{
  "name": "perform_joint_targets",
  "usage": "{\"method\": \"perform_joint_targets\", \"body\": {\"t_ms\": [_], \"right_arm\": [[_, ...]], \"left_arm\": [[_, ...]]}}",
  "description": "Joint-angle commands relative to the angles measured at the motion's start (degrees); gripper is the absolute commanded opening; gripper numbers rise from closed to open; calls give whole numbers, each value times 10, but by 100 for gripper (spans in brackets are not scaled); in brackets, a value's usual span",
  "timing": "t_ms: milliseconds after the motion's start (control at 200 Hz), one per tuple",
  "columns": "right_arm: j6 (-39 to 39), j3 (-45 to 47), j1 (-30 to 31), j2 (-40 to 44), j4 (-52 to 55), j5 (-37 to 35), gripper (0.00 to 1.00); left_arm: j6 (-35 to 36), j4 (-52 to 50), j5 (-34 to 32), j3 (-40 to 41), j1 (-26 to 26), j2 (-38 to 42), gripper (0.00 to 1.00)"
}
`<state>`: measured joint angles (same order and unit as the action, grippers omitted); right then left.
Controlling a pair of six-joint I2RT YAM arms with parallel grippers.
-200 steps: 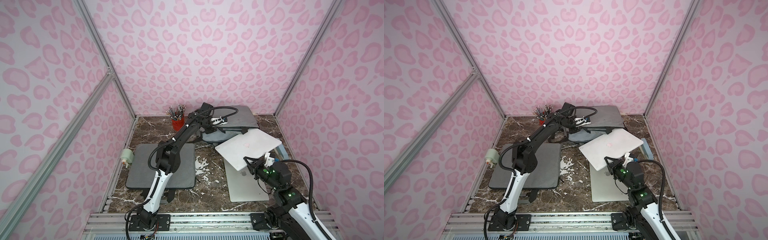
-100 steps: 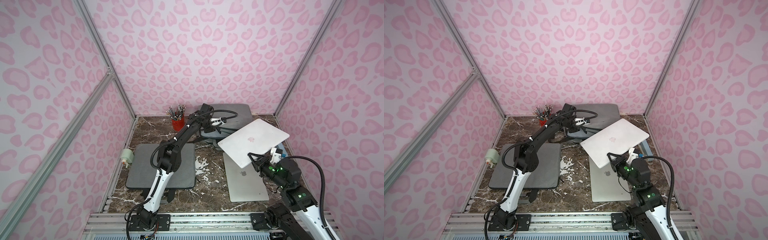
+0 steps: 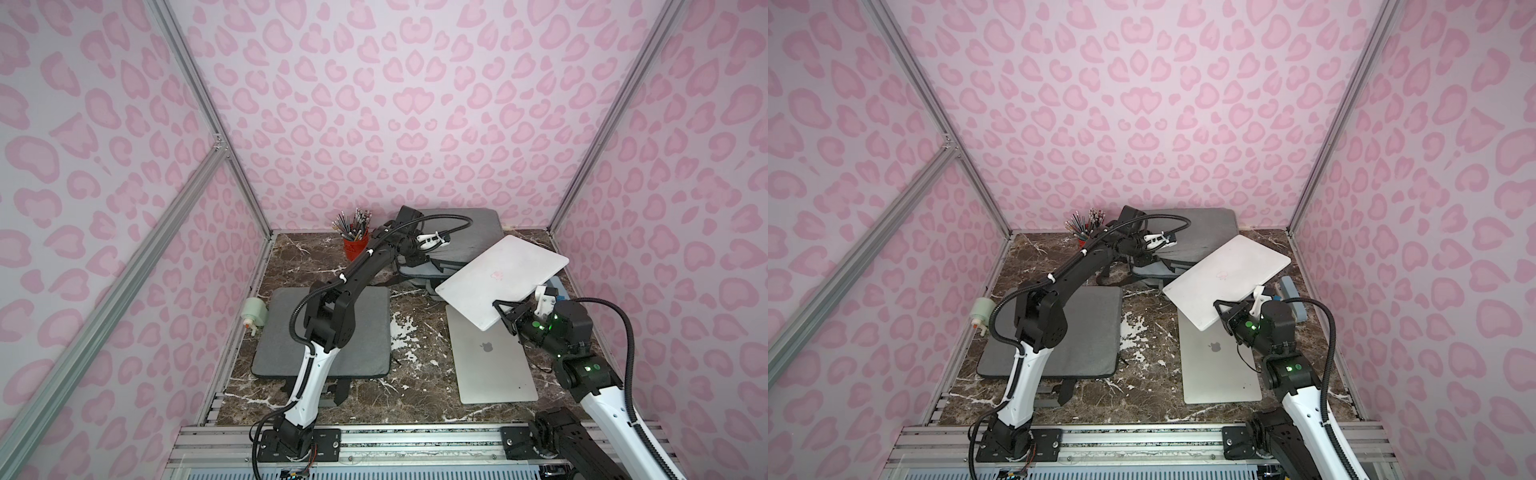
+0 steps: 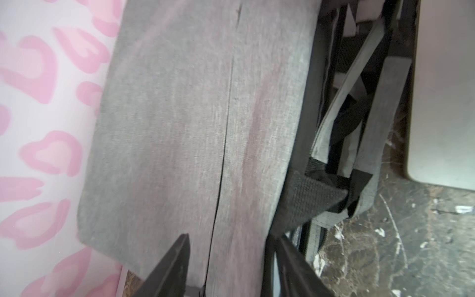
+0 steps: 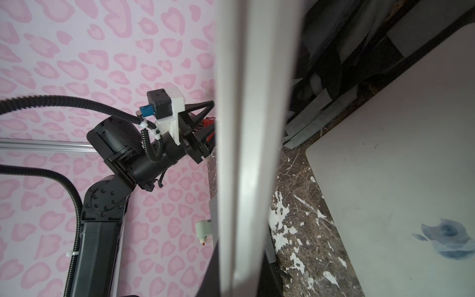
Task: Open the zippered laptop bag and take out the laptop
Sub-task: Place the zippered laptop bag in the zippered laptop bag, then pick up the zippered laptop bag from the center of the board.
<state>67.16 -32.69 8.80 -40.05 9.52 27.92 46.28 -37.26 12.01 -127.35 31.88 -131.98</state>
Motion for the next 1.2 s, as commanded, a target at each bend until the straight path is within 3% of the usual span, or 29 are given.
{"method": "perform_joint_targets", "body": {"t_ms": [0, 205, 351, 526, 787, 892, 1197], "right_arm": [[-83, -7, -16, -16, -125, 79, 0], [-213, -21, -20, -57, -59, 128, 0], [-233, 9, -15, -75, -82, 175, 0], [-260, 35, 22, -99, -91, 185, 0], [-298, 61, 81, -147, -94, 207, 0], [-307, 66, 90, -169, -95, 225, 0], [-355, 52, 109, -241, -66, 288, 0]], "left_arm": [[-85, -8, 15, 2, -1, 29, 61], [-274, -116, 36, 33, -1, 105, 71], [-401, -117, 48, 160, 2, 188, 71], [-484, -117, 26, 319, 13, 277, 70], [-627, -111, -35, 487, 20, 327, 68], [-663, -80, -41, 528, 29, 335, 68], [-688, -71, -96, 543, 48, 282, 67]]}}
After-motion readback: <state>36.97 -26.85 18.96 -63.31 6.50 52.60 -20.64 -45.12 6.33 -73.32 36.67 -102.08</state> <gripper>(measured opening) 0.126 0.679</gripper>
